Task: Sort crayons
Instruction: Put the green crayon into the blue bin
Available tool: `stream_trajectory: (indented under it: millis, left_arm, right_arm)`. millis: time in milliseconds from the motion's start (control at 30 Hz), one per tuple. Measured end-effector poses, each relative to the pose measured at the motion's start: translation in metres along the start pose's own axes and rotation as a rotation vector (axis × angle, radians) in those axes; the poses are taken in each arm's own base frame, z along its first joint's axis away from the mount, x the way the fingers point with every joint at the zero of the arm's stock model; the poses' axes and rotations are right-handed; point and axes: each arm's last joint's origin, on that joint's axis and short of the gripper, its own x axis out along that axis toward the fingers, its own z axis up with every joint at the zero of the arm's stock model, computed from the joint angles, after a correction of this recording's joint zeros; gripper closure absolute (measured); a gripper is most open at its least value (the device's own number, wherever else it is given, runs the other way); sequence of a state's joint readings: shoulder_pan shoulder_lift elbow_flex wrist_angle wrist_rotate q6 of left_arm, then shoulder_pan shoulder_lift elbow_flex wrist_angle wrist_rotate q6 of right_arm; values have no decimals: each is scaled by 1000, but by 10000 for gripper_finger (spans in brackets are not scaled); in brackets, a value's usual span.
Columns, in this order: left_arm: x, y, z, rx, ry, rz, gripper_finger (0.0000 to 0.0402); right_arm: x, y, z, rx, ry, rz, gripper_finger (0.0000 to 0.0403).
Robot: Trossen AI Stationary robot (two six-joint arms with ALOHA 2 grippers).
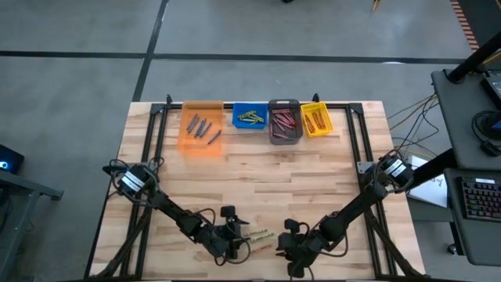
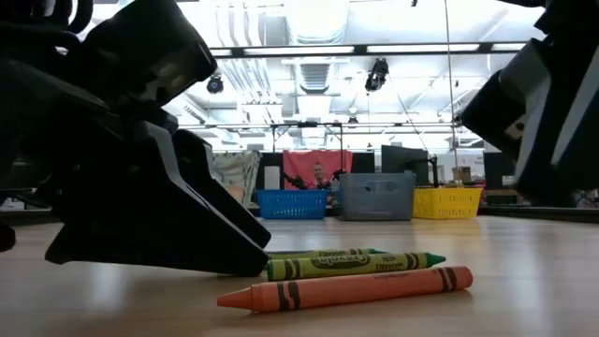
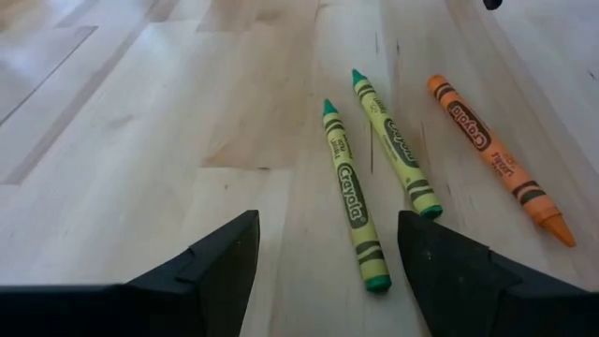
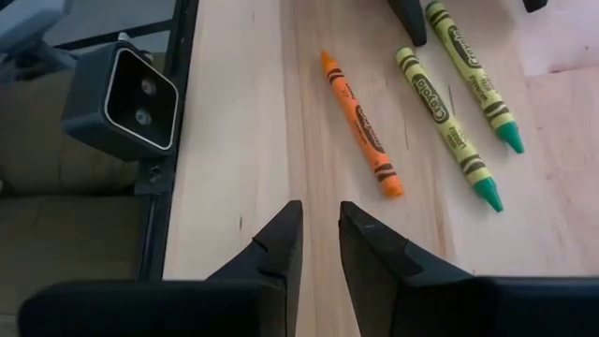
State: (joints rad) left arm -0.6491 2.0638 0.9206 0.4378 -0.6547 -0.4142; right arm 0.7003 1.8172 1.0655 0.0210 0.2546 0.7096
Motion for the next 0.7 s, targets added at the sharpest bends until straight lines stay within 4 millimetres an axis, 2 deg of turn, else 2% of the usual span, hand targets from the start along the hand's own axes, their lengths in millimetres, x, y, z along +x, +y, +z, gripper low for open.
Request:
stream_trajectory:
  millis: [467,567,700]
  left_arm:
    - [9,-1,-13,34,-4,30,173]
    - [10,-1,-15,40,0,31,193]
    - [10,-1,-15,39,3,16,245]
  right_arm:
    - [0,2,-1,1,-8,2,351]
    - [0,2,-1,2,-11,4,351]
    - [0,2,-1,2,-12,5,351]
